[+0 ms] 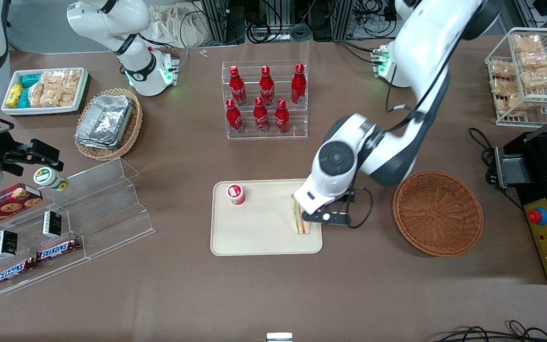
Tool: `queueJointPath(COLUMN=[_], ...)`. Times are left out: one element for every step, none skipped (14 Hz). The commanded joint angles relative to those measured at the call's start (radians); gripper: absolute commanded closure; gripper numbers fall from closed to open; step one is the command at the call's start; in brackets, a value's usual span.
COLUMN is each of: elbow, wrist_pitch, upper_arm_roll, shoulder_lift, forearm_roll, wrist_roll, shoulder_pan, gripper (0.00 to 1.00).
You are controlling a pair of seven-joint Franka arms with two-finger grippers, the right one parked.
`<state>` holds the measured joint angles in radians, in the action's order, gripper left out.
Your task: Place sandwich from basket to tray
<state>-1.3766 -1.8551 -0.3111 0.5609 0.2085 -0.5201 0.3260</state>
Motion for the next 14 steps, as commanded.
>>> queueJointPath(elbow=[-0.035, -0.035, -0.035, -0.035, -0.035, -0.033, -0.033, -0.033, -0.033, -0.033, -0.033, -0.033, -0.033, -0.033], wrist_pitch=[0.12, 0.154, 0.181, 0.207, 0.241, 0.275, 0.305, 0.327, 0.342, 0.352, 0.358, 0.359, 0.363, 0.364], upper_arm_roll=[-0.005, -0.005, -0.002, -0.002, -0.003, -0.002, -0.002, 0.0, 0.004, 0.004, 0.004, 0.004, 0.001, 0.003], shoulder_lift=[-0.143, -0.177, -0.209, -0.235, -0.265, -0.295, -0.32, -0.34, -0.361, -0.377, -0.386, -0.394, -0.4, -0.407], forearm_roll=[-0.003, -0.015, -0.047, -0.078, -0.102, -0.119, -0.119, -0.107, -0.101, -0.093, -0.093, -0.095, -0.096, -0.096], wrist_roll=[0.11, 0.167, 0.211, 0.251, 0.296, 0.346, 0.394, 0.438, 0.477, 0.5, 0.505, 0.511, 0.531, 0.572], shoulder_pan=[-0.071, -0.093, -0.125, -0.168, -0.214, -0.249, -0.28, -0.307, -0.327, -0.358, -0.395, -0.431, -0.467, -0.485], gripper=[0.01, 0.01, 0.01, 0.01, 0.01, 0.01, 0.01, 0.01, 0.01, 0.01, 0.01, 0.01, 0.01, 0.01])
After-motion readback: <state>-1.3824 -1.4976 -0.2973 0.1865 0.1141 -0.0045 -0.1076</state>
